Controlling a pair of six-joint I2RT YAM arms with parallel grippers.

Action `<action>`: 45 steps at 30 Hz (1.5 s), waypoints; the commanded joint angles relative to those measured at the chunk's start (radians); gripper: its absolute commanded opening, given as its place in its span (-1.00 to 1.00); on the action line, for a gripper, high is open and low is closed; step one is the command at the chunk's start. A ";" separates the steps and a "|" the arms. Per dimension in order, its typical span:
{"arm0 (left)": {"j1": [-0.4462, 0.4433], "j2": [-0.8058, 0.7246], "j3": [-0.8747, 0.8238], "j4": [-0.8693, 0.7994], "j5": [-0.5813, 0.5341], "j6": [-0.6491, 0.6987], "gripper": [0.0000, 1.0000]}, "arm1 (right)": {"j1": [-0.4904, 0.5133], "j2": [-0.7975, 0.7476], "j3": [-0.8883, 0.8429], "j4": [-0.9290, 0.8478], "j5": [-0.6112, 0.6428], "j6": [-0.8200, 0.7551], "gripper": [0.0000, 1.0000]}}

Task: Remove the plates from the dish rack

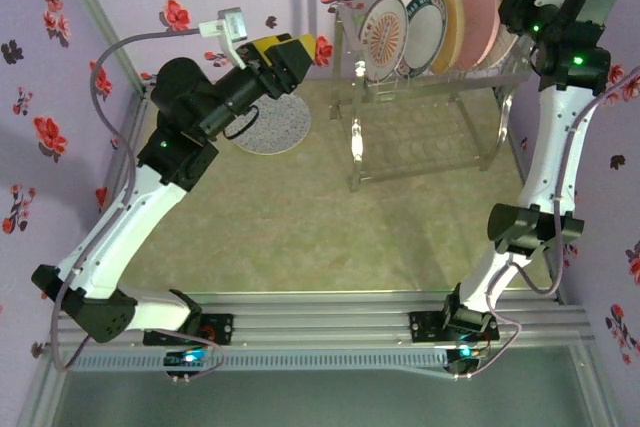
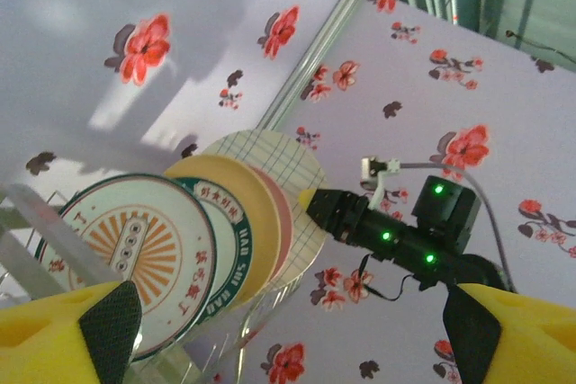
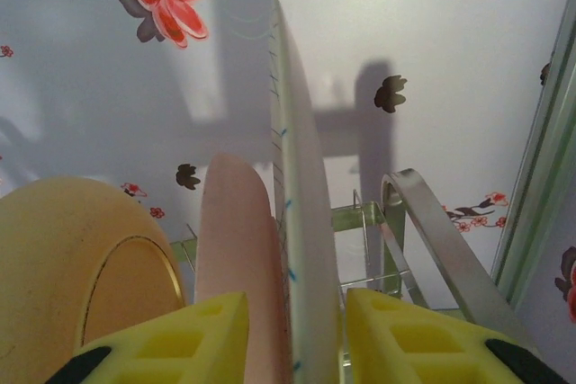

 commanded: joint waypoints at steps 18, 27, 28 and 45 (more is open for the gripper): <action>-0.010 -0.014 -0.005 0.043 -0.016 0.009 0.80 | 0.073 -0.010 0.059 -0.019 0.144 -0.091 -0.93; -0.009 -0.013 -0.008 0.049 -0.017 -0.002 0.80 | 0.092 -0.052 0.057 0.032 0.220 -0.103 -1.00; -0.011 -0.012 -0.008 0.051 -0.017 -0.001 0.80 | 0.095 -0.057 0.056 0.035 0.231 -0.106 -1.00; -0.024 -0.012 -0.009 0.054 -0.015 -0.009 0.80 | 0.104 -0.148 0.048 0.117 0.387 -0.163 -1.00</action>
